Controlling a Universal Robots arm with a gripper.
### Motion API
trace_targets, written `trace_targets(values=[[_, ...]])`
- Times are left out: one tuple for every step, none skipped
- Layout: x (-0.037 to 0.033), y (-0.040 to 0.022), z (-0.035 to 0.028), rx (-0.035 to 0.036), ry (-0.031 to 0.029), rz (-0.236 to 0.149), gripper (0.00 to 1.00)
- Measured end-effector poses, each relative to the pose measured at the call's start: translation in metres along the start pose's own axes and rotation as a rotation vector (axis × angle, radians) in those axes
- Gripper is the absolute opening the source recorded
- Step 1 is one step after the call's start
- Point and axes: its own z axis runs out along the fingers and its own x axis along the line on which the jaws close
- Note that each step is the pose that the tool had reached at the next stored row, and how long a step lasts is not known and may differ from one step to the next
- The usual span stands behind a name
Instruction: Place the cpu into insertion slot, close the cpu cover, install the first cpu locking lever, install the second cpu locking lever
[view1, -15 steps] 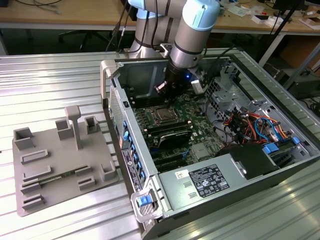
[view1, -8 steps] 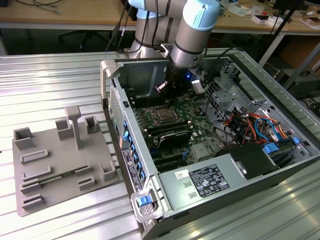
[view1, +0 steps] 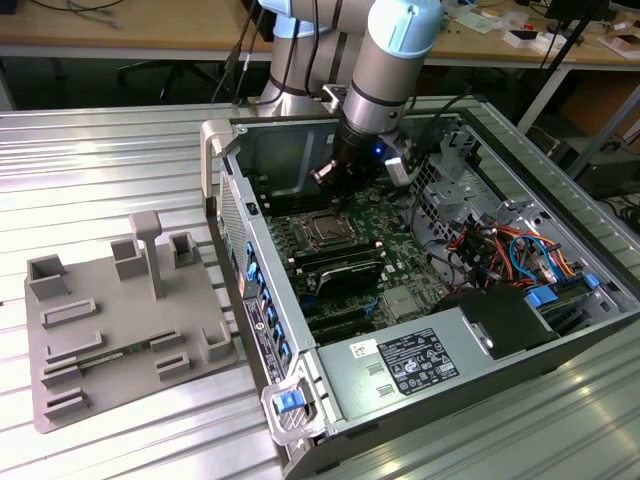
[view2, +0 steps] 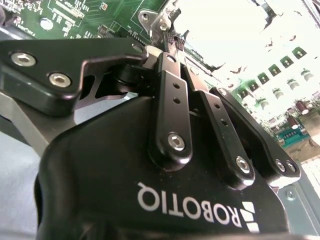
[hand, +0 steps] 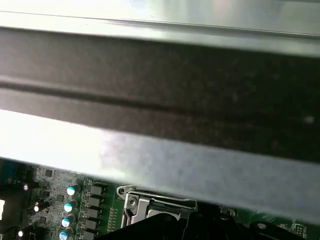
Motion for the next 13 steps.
trace_targets(values=[[0.0, 0.0, -0.0009, 0.0, 0.0, 0.0, 0.11], [0.0002, 0.0001, -0.0012, -0.0001, -0.0003, 0.0, 0.11], [0.0009, 0.0002, -0.0013, 0.0, -0.001, 0.0, 0.11], [0.0027, 0.0004, -0.0014, 0.0002, -0.0016, 0.0, 0.11], [0.0051, 0.0008, -0.0014, 0.0002, -0.0032, 0.0, 0.11], [0.0075, 0.0012, -0.0014, 0.0001, -0.0047, 0.0, 0.11], [0.0107, 0.0017, -0.0014, -0.0001, -0.0066, 0.0, 0.11], [0.0131, 0.0021, -0.0014, -0.0002, -0.0079, 0.0, 0.11], [0.0158, 0.0025, -0.0014, -0.0003, -0.0094, 0.0, 0.11], [0.0211, 0.0033, -0.0014, -0.0007, -0.0119, 0.0, 0.11], [0.0238, 0.0038, -0.0014, -0.0011, -0.0131, 0.0, 0.11], [0.0265, 0.0042, -0.0014, -0.0018, -0.0143, 0.0, 0.11], [0.0289, 0.0045, -0.0017, -0.0029, -0.0156, 0.0, 0.11]])
